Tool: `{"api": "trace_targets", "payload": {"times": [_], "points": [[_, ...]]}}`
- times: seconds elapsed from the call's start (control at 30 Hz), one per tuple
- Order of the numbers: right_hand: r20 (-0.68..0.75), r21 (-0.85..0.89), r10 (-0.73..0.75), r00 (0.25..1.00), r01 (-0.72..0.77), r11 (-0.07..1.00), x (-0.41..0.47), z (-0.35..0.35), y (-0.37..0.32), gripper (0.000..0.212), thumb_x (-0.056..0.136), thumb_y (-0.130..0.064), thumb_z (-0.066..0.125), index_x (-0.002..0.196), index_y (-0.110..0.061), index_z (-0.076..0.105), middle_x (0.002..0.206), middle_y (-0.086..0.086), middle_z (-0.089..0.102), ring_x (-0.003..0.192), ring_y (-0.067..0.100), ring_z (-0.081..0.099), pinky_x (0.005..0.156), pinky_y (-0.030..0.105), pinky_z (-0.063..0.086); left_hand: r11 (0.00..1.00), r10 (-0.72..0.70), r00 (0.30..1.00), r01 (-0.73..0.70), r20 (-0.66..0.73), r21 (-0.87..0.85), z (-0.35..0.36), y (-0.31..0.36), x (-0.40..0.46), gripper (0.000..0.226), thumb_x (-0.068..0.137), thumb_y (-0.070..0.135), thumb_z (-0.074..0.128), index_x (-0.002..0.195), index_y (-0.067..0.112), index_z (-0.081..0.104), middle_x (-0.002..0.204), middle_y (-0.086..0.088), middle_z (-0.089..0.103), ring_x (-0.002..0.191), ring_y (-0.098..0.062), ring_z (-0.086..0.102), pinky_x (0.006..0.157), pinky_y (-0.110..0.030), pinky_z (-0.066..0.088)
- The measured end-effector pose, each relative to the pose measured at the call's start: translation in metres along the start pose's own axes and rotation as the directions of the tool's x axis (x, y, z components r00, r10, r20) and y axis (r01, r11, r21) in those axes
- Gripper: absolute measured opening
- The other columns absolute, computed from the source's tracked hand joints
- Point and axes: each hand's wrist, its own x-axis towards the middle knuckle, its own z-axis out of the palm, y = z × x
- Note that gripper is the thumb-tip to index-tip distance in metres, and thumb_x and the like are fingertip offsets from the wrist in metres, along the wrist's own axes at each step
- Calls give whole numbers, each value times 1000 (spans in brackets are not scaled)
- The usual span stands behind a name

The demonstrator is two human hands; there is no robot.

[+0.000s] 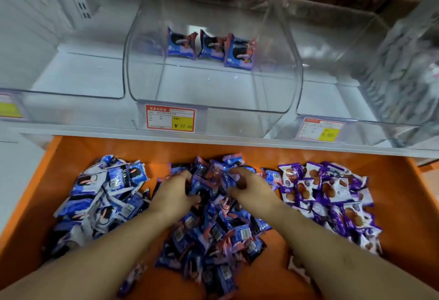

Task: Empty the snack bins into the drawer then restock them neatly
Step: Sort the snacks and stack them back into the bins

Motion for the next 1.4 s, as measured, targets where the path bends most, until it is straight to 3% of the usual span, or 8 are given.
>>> {"api": "trace_targets", "payload": {"times": [0.13, 0.3, 0.43, 0.57, 0.83, 0.93, 1.07, 1.4], "points": [[87, 399, 40, 995, -72, 914, -38, -43, -44, 43, 101, -2, 57, 142, -15, 55, 122, 13, 68, 75, 28, 77, 81, 50, 62, 984, 52, 999, -48, 14, -173, -45, 38, -20, 36, 84, 33, 86, 99, 29, 54, 94, 8, 73, 80, -9, 70, 66, -33, 55], [131, 553, -80, 988, -6, 833, -99, -78, -82, 31, 101, 1, 49, 122, -13, 67, 120, 20, 72, 78, 38, 73, 73, 51, 62, 945, 139, 990, -143, -36, -293, -100, 84, -74, 43, 82, 27, 88, 114, 23, 60, 102, 7, 70, 82, -4, 68, 65, -19, 57], [70, 614, -208, 976, 122, 780, -140, -87, -105, 25, 92, -21, 76, 115, -11, 71, 116, 31, 65, 86, 37, 65, 71, 46, 59, 914, 178, 980, -198, -88, -353, -137, 100, -123, 40, 81, 31, 89, 113, 33, 64, 102, 9, 77, 86, -12, 73, 83, -40, 58], [-71, 685, -315, 947, 276, 675, -171, -96, -124, 23, 93, -9, 77, 112, -2, 67, 99, 25, 66, 89, 39, 69, 88, 62, 59, 886, 202, 959, -265, -196, -381, -165, 110, -162, 35, 79, 28, 90, 107, 34, 70, 101, 9, 77, 85, -1, 70, 82, -33, 54], [-310, 541, -388, 868, 497, 678, -185, -106, -157, 31, 95, -17, 73, 123, -30, 70, 98, 24, 63, 82, 31, 72, 68, 38, 61, 896, 299, 921, -361, -251, -258, -199, 118, -164, 36, 77, 41, 89, 108, 42, 71, 103, 33, 72, 98, 12, 66, 83, -18, 47], [-275, 536, -408, 870, 492, 686, -170, -105, -159, 28, 100, -13, 68, 125, -27, 71, 115, 17, 72, 105, 35, 74, 90, 53, 59, 902, 285, 917, -355, -278, -247, -208, 118, -151, 34, 77, 42, 89, 105, 40, 72, 100, 31, 73, 93, 11, 67, 77, -16, 47], [-206, 682, -374, 904, 407, 608, -154, -103, -159, 30, 95, -6, 67, 125, -13, 69, 112, 49, 48, 109, 68, 52, 101, 70, 51, 886, 230, 925, -328, -303, -327, -217, 115, -141, 32, 76, 39, 90, 105, 35, 75, 104, 17, 76, 90, -3, 74, 89, -33, 56], [-332, 666, -280, 901, 434, 607, -171, -103, -162, 13, 98, -12, 67, 109, -6, 68, 102, 22, 78, 79, 31, 64, 69, 36, 49, 898, 272, 918, -349, -288, -268, -206, 116, -154, 33, 79, 54, 81, 106, 38, 73, 105, 22, 76, 101, 0, 69, 92, -37, 53]]}}
